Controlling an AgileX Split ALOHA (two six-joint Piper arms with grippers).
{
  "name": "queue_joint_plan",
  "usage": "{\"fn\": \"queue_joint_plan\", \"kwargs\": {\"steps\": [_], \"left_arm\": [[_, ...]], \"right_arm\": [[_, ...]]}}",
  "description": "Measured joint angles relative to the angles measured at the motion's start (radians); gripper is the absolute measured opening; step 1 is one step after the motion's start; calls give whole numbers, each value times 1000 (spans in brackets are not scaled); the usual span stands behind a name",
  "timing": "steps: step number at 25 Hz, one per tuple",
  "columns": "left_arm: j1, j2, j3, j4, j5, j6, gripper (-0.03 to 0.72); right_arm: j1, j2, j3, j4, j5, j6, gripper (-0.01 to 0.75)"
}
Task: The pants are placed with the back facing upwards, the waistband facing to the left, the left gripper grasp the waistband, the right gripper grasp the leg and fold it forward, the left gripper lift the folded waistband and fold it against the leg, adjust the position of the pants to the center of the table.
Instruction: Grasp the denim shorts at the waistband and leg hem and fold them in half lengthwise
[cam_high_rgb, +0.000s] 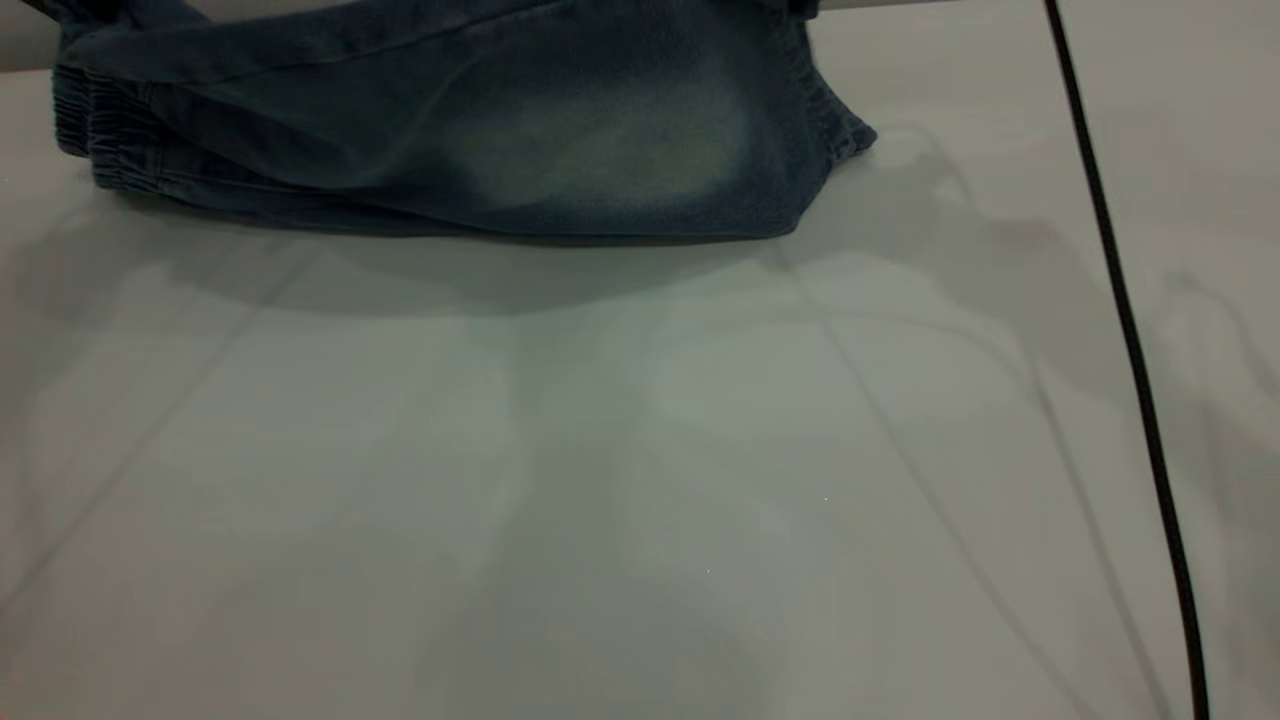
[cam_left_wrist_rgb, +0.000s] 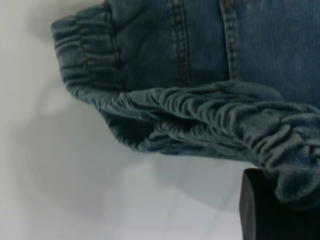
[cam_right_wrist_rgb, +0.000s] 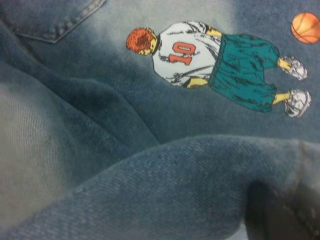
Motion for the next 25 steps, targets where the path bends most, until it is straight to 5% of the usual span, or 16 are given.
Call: {"fn": "queue_joint_plan", "kwargs": {"steps": [12,19,25], "left_arm": [[0,160,-169,0,-29,-8,135],[0,193,-171,-1,-75,-7,135],[-1,193,-170,21,-57,4,135]], "right_arm": [[-42,136,-179,-3,4,29,22],[-137,172,-187,-3,32,84,22],[-136,192,-186,3,51,89,27]]}}
